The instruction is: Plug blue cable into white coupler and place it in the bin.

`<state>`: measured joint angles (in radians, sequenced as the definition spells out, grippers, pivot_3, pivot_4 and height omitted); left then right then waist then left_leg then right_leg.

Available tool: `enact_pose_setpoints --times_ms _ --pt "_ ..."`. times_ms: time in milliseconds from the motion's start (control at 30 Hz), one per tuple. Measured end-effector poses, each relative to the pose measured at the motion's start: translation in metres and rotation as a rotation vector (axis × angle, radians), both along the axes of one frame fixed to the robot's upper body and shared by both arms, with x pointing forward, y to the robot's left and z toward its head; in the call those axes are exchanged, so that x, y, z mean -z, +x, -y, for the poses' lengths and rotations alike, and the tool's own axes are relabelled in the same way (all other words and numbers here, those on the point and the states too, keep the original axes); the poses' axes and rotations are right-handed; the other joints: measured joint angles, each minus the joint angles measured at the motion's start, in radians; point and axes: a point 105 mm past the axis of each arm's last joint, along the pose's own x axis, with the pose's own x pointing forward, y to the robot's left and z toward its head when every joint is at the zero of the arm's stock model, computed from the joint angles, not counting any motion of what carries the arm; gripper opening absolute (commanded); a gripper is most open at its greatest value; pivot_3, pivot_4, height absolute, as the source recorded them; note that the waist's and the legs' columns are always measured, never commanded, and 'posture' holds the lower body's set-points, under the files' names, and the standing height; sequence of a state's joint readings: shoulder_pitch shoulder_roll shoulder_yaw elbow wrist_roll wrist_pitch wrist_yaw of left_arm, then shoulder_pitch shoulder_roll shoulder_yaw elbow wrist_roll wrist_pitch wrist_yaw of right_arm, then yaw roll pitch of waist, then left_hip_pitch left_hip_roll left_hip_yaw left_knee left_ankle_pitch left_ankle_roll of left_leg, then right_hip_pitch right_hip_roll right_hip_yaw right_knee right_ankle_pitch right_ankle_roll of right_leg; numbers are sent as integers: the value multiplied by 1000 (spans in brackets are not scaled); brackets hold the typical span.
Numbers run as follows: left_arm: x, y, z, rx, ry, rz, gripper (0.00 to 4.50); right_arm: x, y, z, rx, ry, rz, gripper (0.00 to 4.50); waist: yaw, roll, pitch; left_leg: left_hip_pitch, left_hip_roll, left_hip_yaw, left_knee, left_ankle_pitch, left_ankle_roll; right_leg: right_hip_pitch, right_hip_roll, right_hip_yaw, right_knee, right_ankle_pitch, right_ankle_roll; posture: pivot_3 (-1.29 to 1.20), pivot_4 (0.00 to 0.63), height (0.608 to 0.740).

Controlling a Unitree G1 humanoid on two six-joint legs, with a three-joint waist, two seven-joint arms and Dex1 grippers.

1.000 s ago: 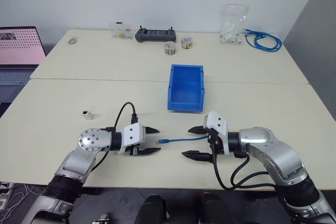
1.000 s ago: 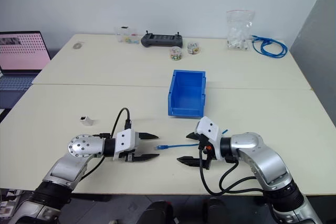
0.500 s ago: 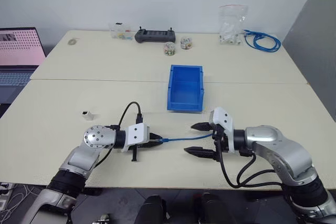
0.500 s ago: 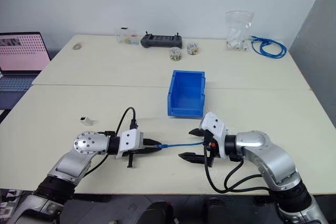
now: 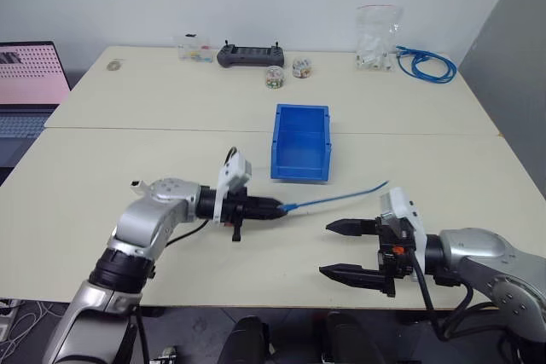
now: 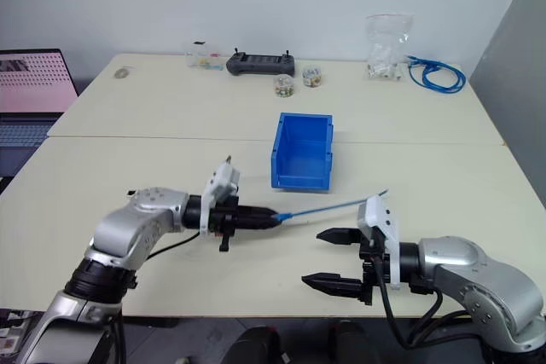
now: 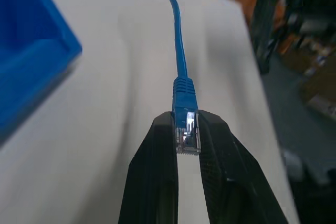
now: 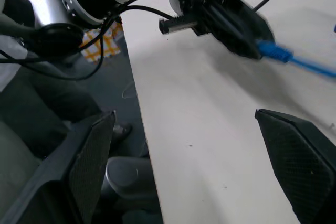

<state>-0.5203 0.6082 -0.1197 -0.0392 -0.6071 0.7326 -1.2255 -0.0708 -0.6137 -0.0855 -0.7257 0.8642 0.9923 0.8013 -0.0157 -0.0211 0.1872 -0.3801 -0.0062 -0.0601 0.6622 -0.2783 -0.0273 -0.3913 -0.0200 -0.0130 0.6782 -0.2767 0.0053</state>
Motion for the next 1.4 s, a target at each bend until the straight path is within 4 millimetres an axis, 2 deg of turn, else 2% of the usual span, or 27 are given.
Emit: enact_pose_setpoints --times_ms 67,267,567,833,1067,1367,1400 --pt "-14 -7 5 28 -84 -68 261 -4 3 -2 46 65 -16 4500 -8 0 0 0 0 0 0 0 0 0 0 0 0 0 0 0 150 740" --pt "-36 -27 9 98 -195 -230 260 -25 19 -5 135 264 -47 4500 -15 0 0 1 0 0 0 0 0 0 0 1 1 0 0 0 150 740" --pt "-51 -29 8 90 -252 -306 260 -51 24 -17 99 386 -74 4500 -13 0 0 0 0 1 0 0 0 -1 0 2 0 0 0 0 150 740" --pt "-52 -31 12 92 -265 -340 260 -58 31 -28 73 407 -83 4500 -13 0 0 -1 0 2 0 0 0 -2 0 3 0 0 0 0 150 740" --pt "-52 -31 13 87 -264 -336 260 -60 32 -28 60 408 -88 2591 -13 0 0 -1 0 2 0 0 0 -3 0 3 0 0 0 0 150 740" --pt "-54 -35 14 108 -267 -325 260 -59 34 -30 64 403 -95 436 -13 0 0 -2 0 3 0 0 0 -4 0 3 0 0 0 0 150 740" --pt "-54 -35 14 108 -268 -326 260 -59 34 -30 62 406 -95 321 -13 0 0 -2 0 3 0 0 0 -4 0 3 0 0 0 0 150 740"
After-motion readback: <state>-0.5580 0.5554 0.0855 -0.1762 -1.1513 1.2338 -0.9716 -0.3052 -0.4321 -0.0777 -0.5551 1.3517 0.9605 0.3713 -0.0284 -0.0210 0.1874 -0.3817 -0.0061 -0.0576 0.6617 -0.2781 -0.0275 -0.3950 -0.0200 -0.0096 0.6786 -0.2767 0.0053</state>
